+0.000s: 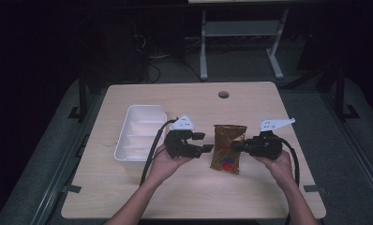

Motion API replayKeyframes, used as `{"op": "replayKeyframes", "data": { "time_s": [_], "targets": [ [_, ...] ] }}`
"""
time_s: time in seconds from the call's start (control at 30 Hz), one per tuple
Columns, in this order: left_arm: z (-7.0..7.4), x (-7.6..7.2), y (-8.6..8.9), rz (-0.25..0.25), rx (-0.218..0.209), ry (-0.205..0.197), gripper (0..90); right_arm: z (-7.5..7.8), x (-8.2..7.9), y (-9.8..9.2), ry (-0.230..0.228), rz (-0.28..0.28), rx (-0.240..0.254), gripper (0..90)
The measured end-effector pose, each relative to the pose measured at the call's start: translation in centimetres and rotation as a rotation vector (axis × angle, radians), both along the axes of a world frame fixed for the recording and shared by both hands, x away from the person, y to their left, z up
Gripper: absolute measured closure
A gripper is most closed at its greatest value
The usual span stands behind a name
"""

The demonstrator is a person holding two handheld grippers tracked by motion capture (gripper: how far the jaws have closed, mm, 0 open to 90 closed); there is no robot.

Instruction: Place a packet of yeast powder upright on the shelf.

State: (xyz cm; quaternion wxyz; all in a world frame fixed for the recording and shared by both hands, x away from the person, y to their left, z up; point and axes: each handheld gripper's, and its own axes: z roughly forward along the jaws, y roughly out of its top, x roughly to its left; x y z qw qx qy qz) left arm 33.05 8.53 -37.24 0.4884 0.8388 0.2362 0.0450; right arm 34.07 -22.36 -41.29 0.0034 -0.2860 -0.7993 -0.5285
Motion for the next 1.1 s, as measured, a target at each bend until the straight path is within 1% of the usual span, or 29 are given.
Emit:
{"op": "replayKeyframes", "data": {
  "time_s": [0.07, 0.17, 0.3, 0.4, 0.5, 0.63, 0.8, 0.9, 0.97, 1.1],
  "targets": [
    [-0.2, -0.3, 0.2, -0.002, 0.001, -0.003, 40.5, 0.1, 0.0, -0.1, -0.001, -0.013, -0.001, 75.8],
    [-0.7, -0.7, 0.4, -0.012, 0.005, 0.012, 40.2, 0.1, -0.1, -0.3, 0.0, -0.03, 0.0, 76.1],
    [-1.3, -1.2, 0.5, -0.016, 0.02, 0.007, 39.3, 0.2, -0.2, -0.3, -0.004, -0.043, -0.006, 76.5],
    [-1.7, -1.6, 0.6, -0.02, 0.026, 0.006, 38.5, 0.2, -0.2, -0.3, -0.007, -0.049, -0.005, 77.0],
    [-2.0, -1.9, 0.8, -0.026, 0.014, 0.014, 38.4, 0.3, -0.3, -0.4, -0.006, -0.054, -0.004, 77.5],
    [-2.5, -2.4, 1.0, -0.027, 0.025, 0.01, 37.4, 0.4, -0.5, -0.4, -0.01, -0.06, -0.004, 78.3],
    [-3.1, -3.0, 1.4, -0.03, 0.02, 0.015, 37.0, 0.4, -0.6, -0.3, -0.013, -0.064, -0.002, 80.0],
    [-3.3, -3.4, 1.6, -0.028, 0.022, 0.01, 37.0, 0.5, -0.6, -0.2, -0.014, -0.067, 0.0, 81.1],
    [-3.5, -3.5, 1.7, -0.028, 0.029, 0.005, 36.5, 0.5, -0.7, -0.2, -0.017, -0.065, -0.003, 81.6],
    [-3.7, -3.5, 1.7, -0.025, 0.025, 0.015, 35.7, 0.5, -0.8, -0.2, -0.018, -0.062, -0.007, 82.4]
  ]
}}
